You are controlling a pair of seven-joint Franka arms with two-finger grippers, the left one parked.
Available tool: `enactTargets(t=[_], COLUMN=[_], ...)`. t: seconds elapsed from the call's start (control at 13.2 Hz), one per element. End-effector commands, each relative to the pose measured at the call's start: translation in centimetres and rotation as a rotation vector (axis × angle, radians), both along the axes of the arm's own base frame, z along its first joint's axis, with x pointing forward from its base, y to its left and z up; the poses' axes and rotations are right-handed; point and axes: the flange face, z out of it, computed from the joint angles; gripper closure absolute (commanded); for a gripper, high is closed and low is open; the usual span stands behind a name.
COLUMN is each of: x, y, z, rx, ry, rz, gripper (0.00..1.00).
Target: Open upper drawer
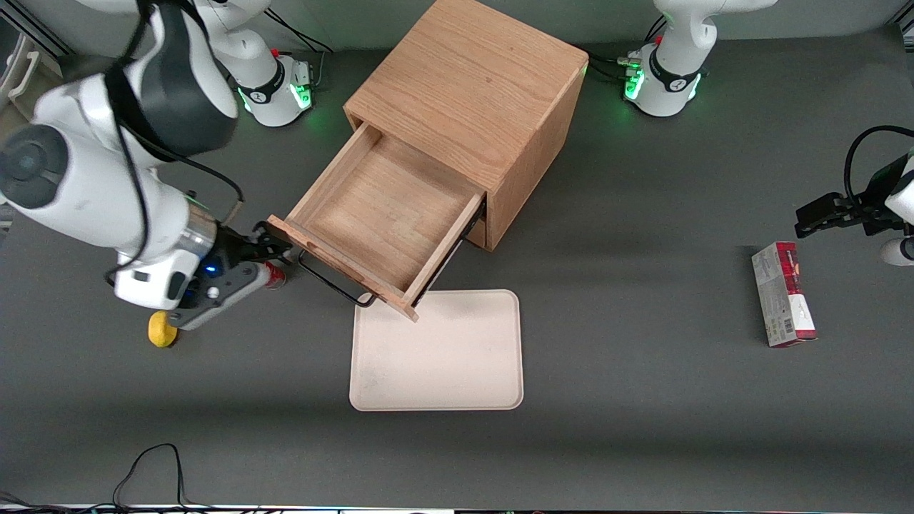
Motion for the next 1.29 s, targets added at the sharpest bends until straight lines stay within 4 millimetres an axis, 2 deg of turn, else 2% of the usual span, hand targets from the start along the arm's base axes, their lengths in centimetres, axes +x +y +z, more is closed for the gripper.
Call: enactTargets(t=[0.0,0.15,0.38,0.53,0.61,0.68,0.91,1.22], x=[-0.4,-0.7,-0.9,-1.2,-1.5,-1.7,-2.1,-3.7], y=[-3.9,-6.5,-9.2,-11.4,-11.9,-13.4,-17.2,-20.6], z=[2.4,2.8,3.8,4.8,5.3,5.7,6.1,6.1], rx=[-0.028,-0.059,-0.118,-0.115,-0.109,-0.103,-0.049,-0.003], ry=[0.01,0.043,0.029,0.018,0.014,0.01,0.018,0.014], rz=[-0.142,-0.218,-0.26,-0.296,-0.304,-0.337,-0.402,-0.443], gripper=[0.0,0.0,0.0,0.0,0.0,0.0,0.0,0.0])
